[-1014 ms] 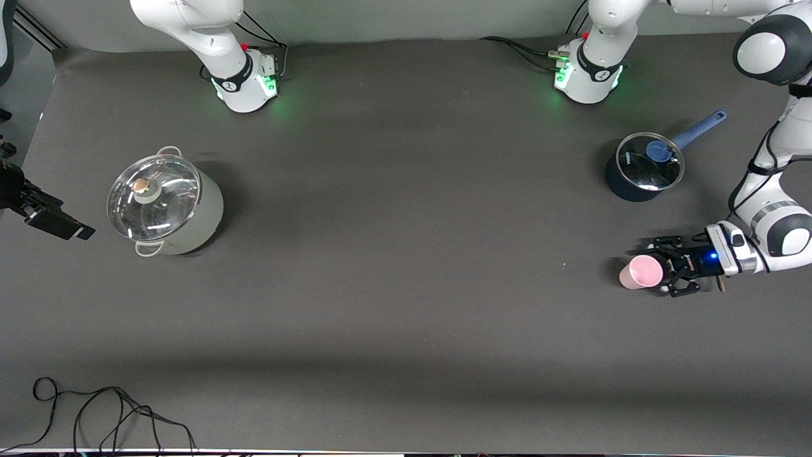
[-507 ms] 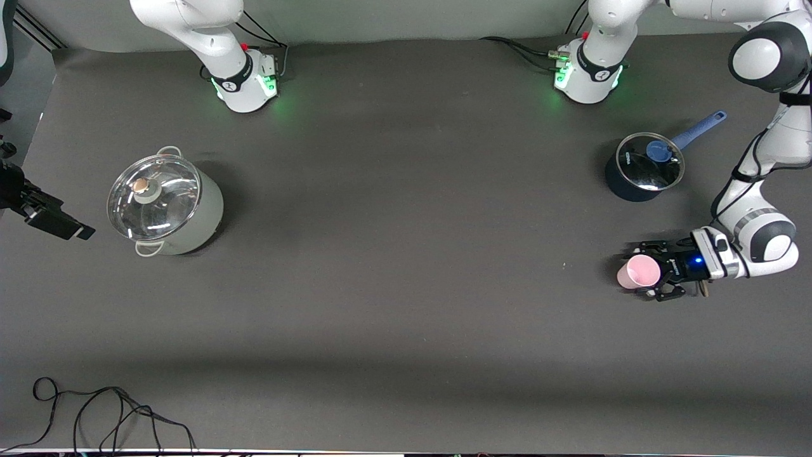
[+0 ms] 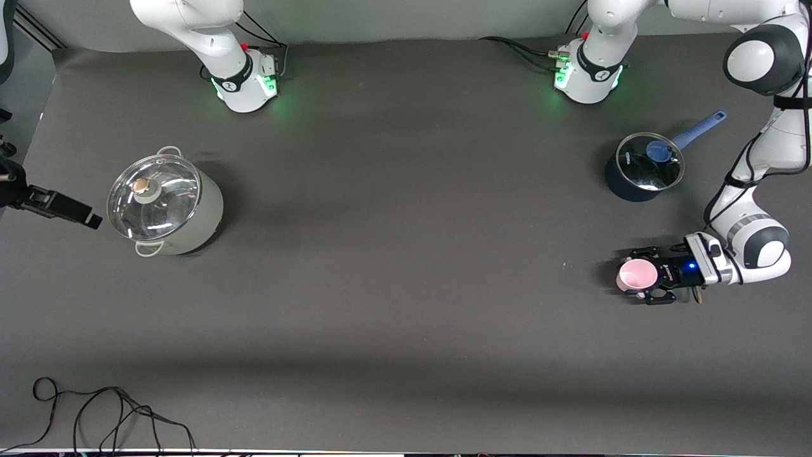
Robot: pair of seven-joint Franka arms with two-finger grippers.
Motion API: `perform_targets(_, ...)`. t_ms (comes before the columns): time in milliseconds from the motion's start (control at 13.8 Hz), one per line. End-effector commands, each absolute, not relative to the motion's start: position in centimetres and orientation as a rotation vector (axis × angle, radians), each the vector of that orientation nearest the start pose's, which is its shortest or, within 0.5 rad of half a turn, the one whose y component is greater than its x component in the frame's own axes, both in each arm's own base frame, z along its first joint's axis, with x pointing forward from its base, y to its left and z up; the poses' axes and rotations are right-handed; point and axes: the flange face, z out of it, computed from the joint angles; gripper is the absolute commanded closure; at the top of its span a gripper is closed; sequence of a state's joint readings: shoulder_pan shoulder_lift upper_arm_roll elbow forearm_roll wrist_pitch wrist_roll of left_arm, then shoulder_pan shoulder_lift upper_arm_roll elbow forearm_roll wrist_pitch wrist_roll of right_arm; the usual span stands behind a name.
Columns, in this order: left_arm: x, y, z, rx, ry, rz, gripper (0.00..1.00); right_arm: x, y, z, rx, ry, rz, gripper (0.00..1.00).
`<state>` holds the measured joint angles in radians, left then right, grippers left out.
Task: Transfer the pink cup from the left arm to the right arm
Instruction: 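Lift the pink cup with the left gripper toward the table middle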
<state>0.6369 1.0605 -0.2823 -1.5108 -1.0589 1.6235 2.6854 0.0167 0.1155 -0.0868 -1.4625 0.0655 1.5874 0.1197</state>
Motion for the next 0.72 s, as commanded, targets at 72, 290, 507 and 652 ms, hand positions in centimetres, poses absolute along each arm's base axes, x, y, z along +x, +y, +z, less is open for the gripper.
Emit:
perform_targets(72,65.0,9.0,10.7,1.203,-1.323,1.381,1.0,58.1,-3.1,63.1,-3.073,0.233,-0.033,0.01)
perform_targets(290,68.9,3.8,14.1,1.237,-1.27,1.374,1.0,58.0,-3.0,63.6,-2.959,0.808,-0.028,0.01)
perform_targets(507,72.4,0.3,18.8,1.358,-1.197,1.364,1.0,58.3,-2.3,64.3,-2.856,1.098,-0.042,0.01)
perform_targets(652,74.2,-4.4,21.4,1.413,-1.177,1.381,1.0,58.6,-0.9,64.0,-2.805,1.227,-0.028,0.01)
